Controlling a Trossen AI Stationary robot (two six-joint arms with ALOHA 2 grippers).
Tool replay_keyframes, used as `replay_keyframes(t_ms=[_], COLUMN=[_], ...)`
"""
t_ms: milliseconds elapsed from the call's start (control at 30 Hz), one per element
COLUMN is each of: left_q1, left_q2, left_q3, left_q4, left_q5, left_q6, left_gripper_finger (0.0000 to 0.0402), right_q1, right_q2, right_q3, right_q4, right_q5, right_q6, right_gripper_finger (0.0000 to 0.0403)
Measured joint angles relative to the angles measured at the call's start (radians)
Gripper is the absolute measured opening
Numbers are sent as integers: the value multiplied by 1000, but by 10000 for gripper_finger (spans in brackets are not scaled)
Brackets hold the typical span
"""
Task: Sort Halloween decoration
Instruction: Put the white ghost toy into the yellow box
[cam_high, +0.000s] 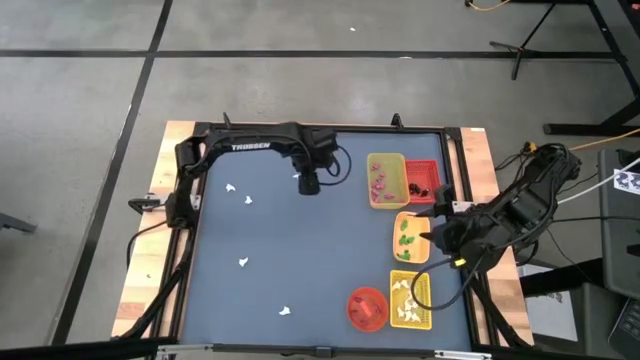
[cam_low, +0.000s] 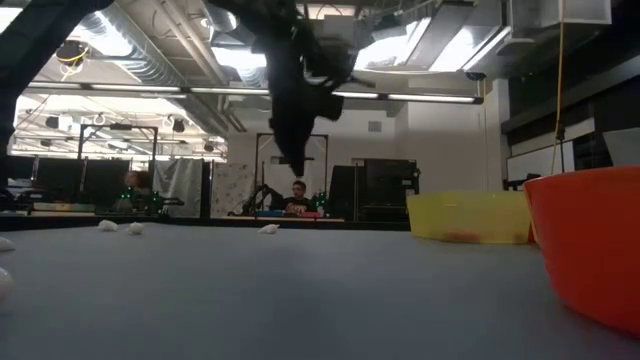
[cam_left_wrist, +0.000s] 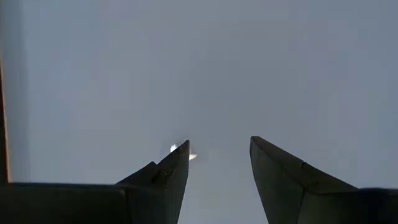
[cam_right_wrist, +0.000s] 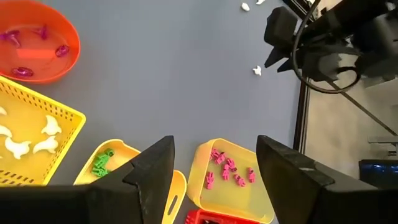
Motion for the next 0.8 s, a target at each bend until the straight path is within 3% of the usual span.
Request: replay_keyframes(t_ms=[233, 800], left_q1=[57, 72], left_q2=[-1, 0], left_q3=[-113, -304], left_q4=[50, 270], left_q5=[0, -9], left_q6=[104, 216], left_gripper_finger=[155, 155], right_q1=[0, 0], right_q2=[-81, -434], right_q3=[-77, -729], right_q4=[88, 723], right_q5=[9, 20], right_q6=[51, 50], right_gripper_finger=[225, 225])
